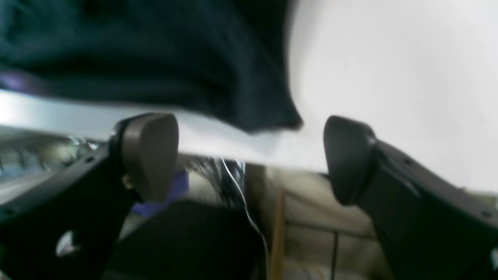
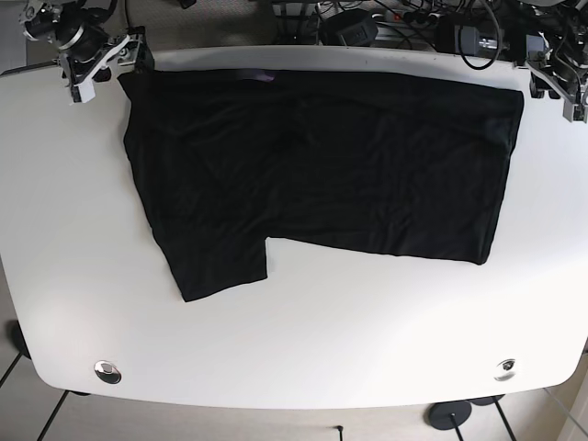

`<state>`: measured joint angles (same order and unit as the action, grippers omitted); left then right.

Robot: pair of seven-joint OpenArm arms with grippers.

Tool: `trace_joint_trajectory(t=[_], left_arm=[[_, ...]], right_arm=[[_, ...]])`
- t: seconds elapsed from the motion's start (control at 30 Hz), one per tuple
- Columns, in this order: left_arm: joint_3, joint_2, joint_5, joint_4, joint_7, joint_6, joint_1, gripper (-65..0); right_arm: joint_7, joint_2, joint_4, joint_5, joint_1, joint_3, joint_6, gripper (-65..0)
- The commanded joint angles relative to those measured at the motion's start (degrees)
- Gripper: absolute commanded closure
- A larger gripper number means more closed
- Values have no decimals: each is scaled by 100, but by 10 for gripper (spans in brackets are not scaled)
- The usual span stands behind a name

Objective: Fold the T-shirt properly
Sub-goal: 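Pull the shirt edge taut between both grippers to straighten it, then release and grasp the shirt's side edges with both grippers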

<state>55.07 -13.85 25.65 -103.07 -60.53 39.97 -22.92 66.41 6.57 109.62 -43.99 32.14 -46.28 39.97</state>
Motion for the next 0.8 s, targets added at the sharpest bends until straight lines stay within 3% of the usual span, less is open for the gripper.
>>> trace_joint_trajectory(t=[0.03,0.13,0.27,0.37,0.5,0.63,0.8], left_arm=[[1,-114,50,-107,124,3,327,-250],[-140,-123,-125,60,124,3,969,-281],[-799,-105,-1154,465,150,3,1865,-281],[-993,0,-1488,852,159,3,2410,-282],[-1415,0,-1567,1203,159,3,2771,-285],[-1511,-9,-1567,1441,159,3,2964,-285],[-1511,-35,-1567,1801,229,3,3298,-287]], right_arm=[[-70,156,101,-28,-168,-88,3,-561],[-35,156,93,473,-801,-71,3,-561],[-70,130,-382,1564,-1970,483,3,-561],[-114,148,-1156,2073,-2823,800,3,-561],[-720,288,-2246,2768,-3649,1134,3,-561],[-1213,446,-3380,2891,-3992,1222,3,-556],[-1204,192,-3389,2882,-3799,1230,3,-419]])
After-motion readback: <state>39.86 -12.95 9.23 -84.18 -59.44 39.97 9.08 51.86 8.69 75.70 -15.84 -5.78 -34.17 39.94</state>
